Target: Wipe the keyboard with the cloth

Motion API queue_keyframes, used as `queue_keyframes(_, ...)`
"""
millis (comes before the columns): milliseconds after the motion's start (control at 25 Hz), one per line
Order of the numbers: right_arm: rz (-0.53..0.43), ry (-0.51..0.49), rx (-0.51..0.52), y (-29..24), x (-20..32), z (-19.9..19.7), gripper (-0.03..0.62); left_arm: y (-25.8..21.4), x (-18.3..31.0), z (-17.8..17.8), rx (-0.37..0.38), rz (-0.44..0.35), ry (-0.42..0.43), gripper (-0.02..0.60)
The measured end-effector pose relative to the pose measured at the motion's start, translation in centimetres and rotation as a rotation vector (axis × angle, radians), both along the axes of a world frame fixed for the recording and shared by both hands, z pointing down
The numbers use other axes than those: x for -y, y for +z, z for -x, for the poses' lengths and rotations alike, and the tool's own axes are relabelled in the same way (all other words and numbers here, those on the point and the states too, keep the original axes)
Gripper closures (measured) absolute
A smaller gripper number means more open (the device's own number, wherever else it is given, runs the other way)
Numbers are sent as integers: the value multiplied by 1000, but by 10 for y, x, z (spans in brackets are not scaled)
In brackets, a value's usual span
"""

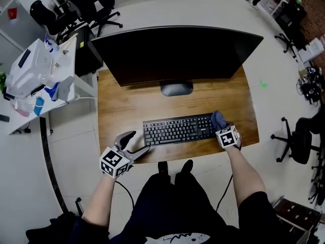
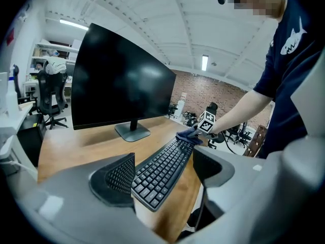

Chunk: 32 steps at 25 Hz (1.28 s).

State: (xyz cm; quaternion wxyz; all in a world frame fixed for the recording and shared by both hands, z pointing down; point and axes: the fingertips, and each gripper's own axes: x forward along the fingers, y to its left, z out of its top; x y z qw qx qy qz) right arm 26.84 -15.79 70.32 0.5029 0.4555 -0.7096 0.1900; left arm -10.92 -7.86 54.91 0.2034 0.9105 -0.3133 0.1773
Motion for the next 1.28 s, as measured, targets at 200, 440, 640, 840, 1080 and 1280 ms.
queue_keyframes(200, 51, 14, 45, 17, 1, 8, 528, 5, -4, 5, -1, 9, -9, 233)
queue_keyframes(440, 64, 54, 79, 17, 0, 28, 526, 11, -9, 9, -4, 20, -15, 233)
queue_keyframes(640, 100, -40, 162, 23, -14, 88, 526, 13, -10, 11, -11, 18, -22, 233)
queue_keyframes(840, 119, -130, 226, 25, -27, 155, 526, 10, -11, 14, -14, 12, -28, 233)
queue_keyframes(1080, 146, -236, 293, 21, -42, 233, 528, 11, -18, 22, -13, 19, -46, 233)
queue_keyframes(1280, 179, -402, 307, 19, -69, 306, 527, 12, -23, 32, -11, 23, -68, 233)
